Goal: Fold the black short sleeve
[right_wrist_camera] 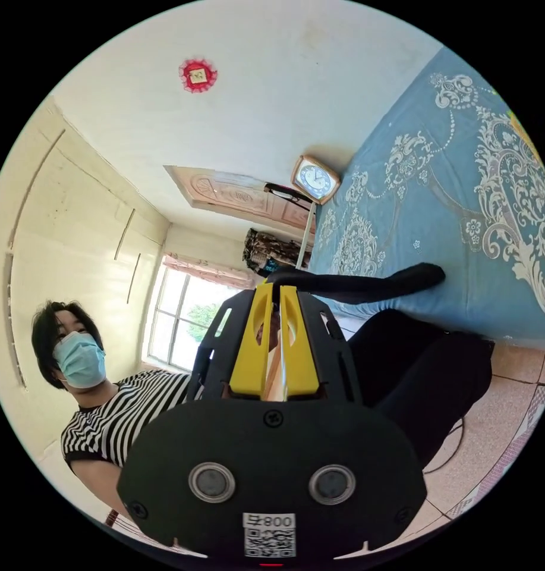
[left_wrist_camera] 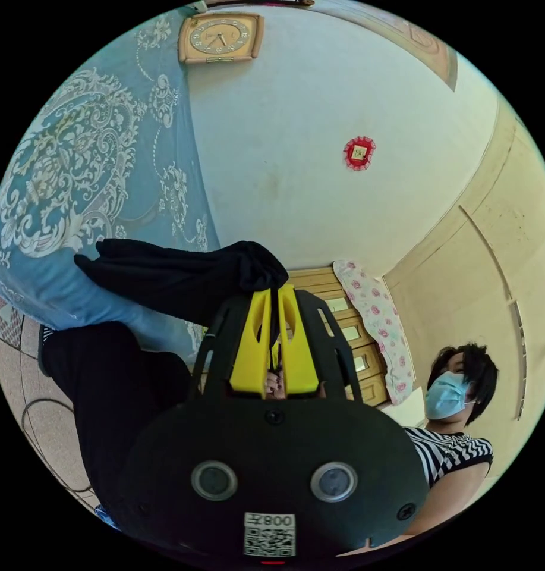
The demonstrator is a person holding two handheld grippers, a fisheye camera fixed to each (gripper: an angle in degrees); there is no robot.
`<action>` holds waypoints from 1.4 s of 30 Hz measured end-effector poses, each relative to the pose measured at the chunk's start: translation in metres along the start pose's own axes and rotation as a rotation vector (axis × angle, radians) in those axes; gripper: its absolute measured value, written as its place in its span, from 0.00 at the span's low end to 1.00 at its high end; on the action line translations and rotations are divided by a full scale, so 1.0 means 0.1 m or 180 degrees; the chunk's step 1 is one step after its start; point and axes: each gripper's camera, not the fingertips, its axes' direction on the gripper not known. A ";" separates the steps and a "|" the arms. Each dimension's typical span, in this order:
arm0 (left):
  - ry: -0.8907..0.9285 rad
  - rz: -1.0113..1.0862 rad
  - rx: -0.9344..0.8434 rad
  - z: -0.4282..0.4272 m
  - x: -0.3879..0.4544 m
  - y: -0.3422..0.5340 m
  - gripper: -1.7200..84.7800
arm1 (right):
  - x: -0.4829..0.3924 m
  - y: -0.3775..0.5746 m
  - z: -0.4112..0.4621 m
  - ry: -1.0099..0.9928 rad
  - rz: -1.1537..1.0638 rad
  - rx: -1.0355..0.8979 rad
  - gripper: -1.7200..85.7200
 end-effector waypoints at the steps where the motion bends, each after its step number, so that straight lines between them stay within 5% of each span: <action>1: 0.0050 0.0038 -0.0045 0.13 0.09 0.00 0.05 | -0.03 0.05 -0.14 -0.0005 -0.0072 0.0054 0.04; 27: 0.0306 0.0163 -0.0796 2.81 0.96 -0.36 0.05 | 0.78 0.21 -2.49 0.0031 -0.0480 0.0741 0.04; 36: 0.0144 0.0182 -0.0925 4.14 0.99 -1.12 0.05 | 1.26 -1.06 -3.17 0.0235 -0.0541 0.0662 0.04; 42: 0.0007 0.0352 -0.0944 5.57 0.88 -2.19 0.05 | 1.59 -2.82 -3.79 0.0578 -0.0669 0.0639 0.04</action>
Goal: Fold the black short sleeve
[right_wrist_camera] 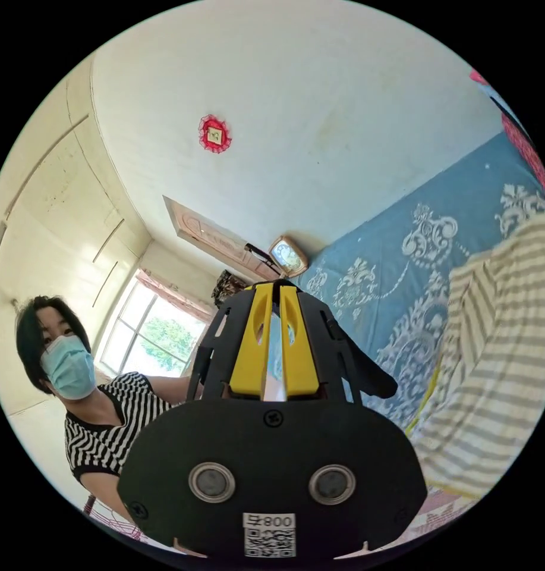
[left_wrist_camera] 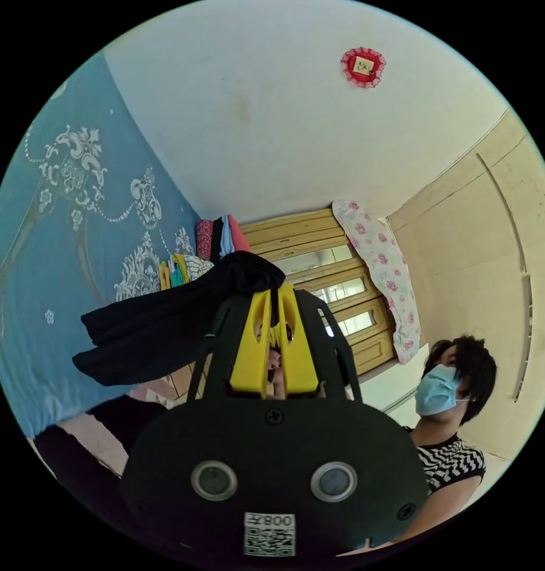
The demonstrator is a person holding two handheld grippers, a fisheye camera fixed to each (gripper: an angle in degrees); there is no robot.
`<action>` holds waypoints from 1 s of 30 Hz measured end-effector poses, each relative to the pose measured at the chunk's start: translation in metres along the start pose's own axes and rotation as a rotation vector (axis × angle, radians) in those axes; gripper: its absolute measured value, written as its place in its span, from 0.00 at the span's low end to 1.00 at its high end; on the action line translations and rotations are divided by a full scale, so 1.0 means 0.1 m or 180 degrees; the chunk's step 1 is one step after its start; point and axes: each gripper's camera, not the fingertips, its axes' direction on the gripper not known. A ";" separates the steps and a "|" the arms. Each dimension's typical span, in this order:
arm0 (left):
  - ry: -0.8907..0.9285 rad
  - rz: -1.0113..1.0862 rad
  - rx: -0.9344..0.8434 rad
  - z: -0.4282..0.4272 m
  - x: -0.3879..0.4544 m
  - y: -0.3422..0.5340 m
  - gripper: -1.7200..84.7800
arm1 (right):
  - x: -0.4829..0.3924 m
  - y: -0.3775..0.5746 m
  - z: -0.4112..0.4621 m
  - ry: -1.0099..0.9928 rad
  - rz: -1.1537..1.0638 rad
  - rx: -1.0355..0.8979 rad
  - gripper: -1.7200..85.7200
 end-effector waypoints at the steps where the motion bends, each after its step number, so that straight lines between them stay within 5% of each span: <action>1: 0.0020 0.0058 0.0013 0.26 -0.06 -0.35 0.05 | 0.15 -0.43 -0.04 0.0085 -0.0057 -0.0005 0.04; 8: 0.0308 0.0527 0.0024 1.96 -0.38 -2.43 0.05 | 0.88 -2.96 -0.44 0.0692 -0.0422 0.0084 0.04; 14: 0.0294 0.0452 -0.0157 3.24 -0.99 -3.34 0.05 | 1.63 -4.11 -0.65 0.1603 -0.0289 0.0023 0.04; 23: -0.0530 -0.0887 -0.0841 4.65 -2.96 -3.27 0.05 | 3.93 -4.33 -0.50 0.2853 0.1171 -0.1154 0.04; 30: -0.0557 -0.0812 -0.1144 5.16 -3.20 -3.40 0.04 | 4.39 -4.52 -0.41 0.3030 0.1217 -0.1566 0.04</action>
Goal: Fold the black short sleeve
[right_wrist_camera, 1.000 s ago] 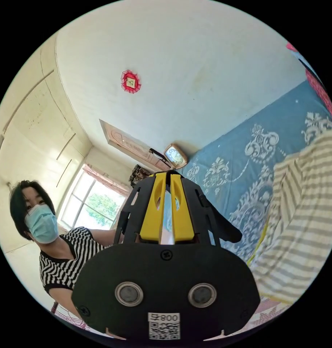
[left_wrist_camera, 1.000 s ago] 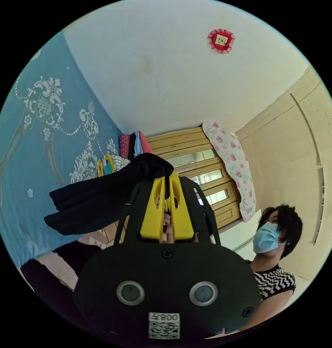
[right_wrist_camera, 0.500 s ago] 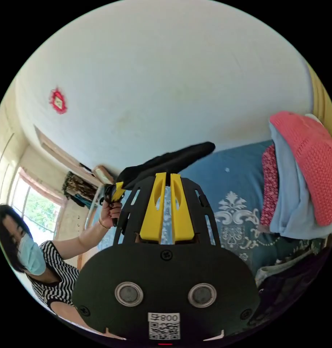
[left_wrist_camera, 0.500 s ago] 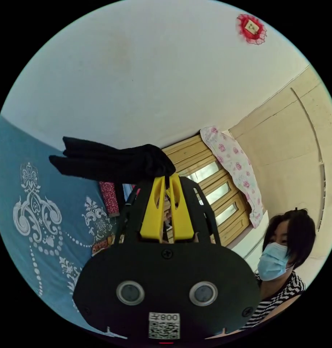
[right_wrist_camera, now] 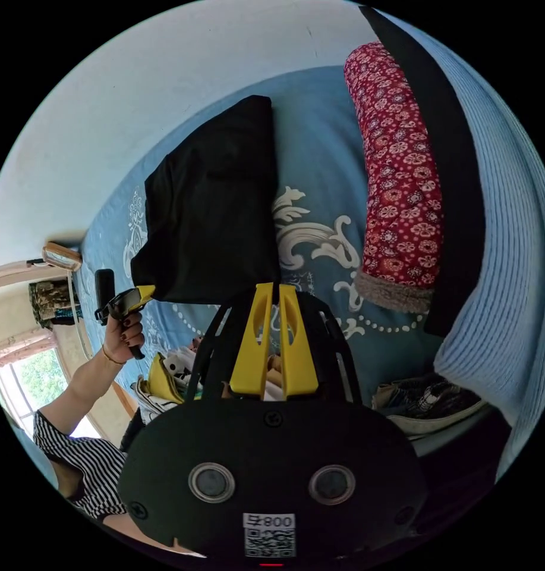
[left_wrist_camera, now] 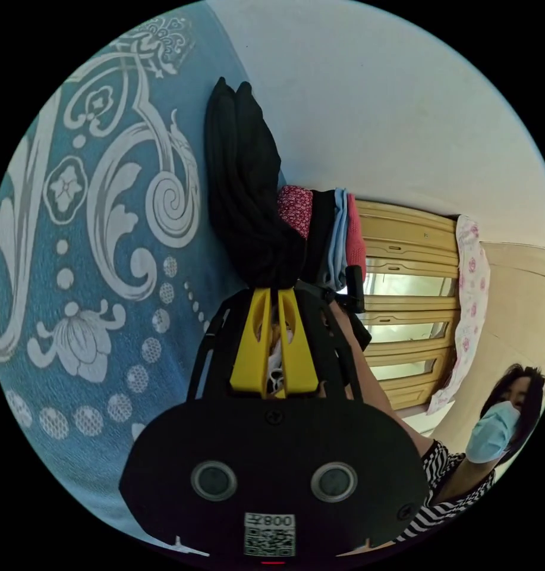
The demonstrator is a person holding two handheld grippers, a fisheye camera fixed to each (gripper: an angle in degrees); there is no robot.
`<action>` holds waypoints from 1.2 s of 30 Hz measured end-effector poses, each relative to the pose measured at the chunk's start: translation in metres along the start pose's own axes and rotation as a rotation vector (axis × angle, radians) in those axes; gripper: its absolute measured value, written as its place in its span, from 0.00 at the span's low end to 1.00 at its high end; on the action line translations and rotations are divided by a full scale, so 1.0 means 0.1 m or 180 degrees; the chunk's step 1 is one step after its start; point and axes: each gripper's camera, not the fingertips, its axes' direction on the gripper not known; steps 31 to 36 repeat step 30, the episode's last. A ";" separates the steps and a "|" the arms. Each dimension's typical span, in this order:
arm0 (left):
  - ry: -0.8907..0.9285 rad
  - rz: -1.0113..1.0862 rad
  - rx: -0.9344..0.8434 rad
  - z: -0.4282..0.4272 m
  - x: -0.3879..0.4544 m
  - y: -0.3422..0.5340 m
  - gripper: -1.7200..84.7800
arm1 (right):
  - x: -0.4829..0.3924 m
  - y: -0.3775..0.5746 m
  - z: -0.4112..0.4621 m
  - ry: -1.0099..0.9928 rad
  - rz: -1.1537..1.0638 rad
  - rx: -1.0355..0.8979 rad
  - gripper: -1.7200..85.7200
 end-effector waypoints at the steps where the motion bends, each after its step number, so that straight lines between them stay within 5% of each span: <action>1: -0.0014 0.0010 -0.0011 0.05 0.01 -0.05 0.04 | 0.01 -0.04 -0.03 0.0016 -0.0015 0.0017 0.04; 11: 0.0097 -0.0470 -0.0236 0.36 -0.17 -0.05 0.03 | 0.04 -0.12 -0.13 0.0338 -0.0005 -0.0100 0.02; 19: 0.0192 -0.0150 -0.0200 0.32 0.05 -0.05 0.02 | -0.11 0.18 -0.42 0.0838 -0.0076 0.0005 0.02; 24: -0.0663 0.0035 -0.0354 0.35 0.02 -0.23 0.02 | -0.47 0.76 -0.81 0.1004 -0.0324 0.0444 0.03; 29: -0.0216 0.0258 -0.0314 0.10 0.06 0.16 0.02 | -0.98 1.95 -1.38 0.0439 -0.0623 0.1345 0.09; 36: -0.0176 0.0288 -0.0328 0.06 0.07 0.22 0.02 | -1.03 2.09 -1.39 0.0352 -0.0646 0.1383 0.10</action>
